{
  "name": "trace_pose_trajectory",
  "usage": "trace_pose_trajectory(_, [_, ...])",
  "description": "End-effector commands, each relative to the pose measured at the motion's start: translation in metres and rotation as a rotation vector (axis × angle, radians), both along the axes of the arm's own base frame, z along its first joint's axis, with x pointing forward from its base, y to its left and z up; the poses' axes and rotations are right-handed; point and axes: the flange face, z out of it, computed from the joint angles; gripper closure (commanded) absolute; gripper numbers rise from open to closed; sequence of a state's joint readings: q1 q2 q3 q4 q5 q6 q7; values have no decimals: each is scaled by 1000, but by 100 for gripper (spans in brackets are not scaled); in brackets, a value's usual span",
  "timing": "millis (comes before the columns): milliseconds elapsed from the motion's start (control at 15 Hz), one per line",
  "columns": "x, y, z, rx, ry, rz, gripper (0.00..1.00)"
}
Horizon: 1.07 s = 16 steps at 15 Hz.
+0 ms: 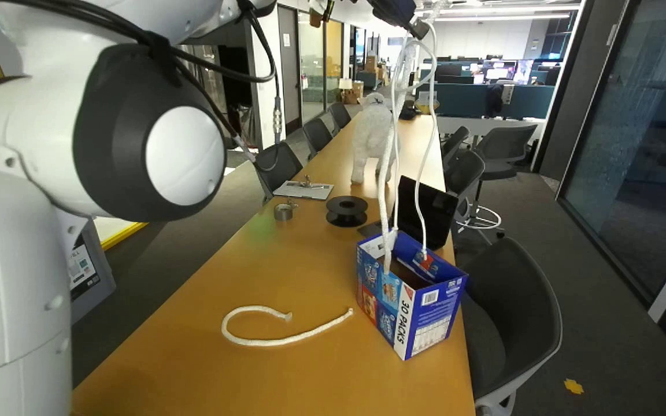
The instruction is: Put the ropes inside the blue box.
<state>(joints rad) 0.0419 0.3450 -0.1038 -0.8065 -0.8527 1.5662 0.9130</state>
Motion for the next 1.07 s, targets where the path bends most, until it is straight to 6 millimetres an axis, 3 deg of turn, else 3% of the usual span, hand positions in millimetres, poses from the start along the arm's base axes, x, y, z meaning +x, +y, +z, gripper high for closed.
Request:
trace_pose_trajectory(0, [6, 0, 11, -47, -36, -55, 97])
trace_pose_trajectory(467, [15, -9, 5, -120, -69, -137, 97])
trace_pose_trajectory(1000, [44, -22, -39, -52, 11, -87, 97])
